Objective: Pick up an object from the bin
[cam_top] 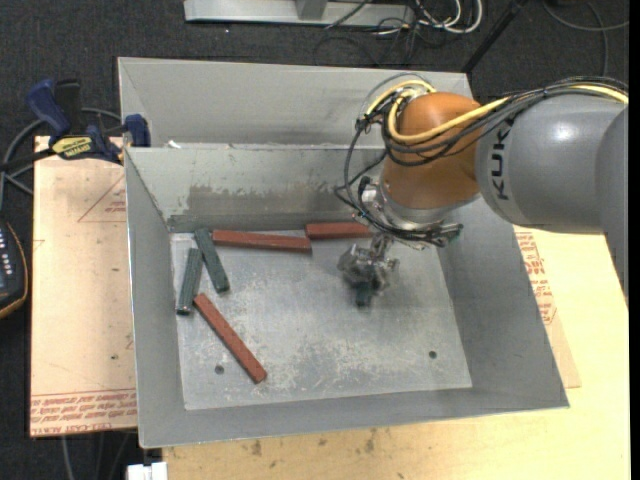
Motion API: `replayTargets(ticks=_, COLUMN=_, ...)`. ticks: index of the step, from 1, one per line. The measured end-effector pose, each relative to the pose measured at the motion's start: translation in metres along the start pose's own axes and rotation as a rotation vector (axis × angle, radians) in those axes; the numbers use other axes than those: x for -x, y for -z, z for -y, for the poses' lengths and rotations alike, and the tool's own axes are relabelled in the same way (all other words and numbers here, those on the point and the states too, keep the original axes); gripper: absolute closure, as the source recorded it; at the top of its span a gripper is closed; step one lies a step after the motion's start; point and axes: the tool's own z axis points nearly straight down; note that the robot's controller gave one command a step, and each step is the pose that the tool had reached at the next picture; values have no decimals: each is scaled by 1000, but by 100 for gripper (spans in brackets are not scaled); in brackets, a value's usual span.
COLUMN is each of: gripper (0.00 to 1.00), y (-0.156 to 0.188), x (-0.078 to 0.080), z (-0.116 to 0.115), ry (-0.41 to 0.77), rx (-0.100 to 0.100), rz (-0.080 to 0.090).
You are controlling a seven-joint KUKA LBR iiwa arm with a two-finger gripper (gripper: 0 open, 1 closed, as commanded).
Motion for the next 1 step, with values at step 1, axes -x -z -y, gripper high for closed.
replayTargets(ticks=1, gripper=100, y=88, x=2, z=2, ry=-4, rx=-7, rz=3)
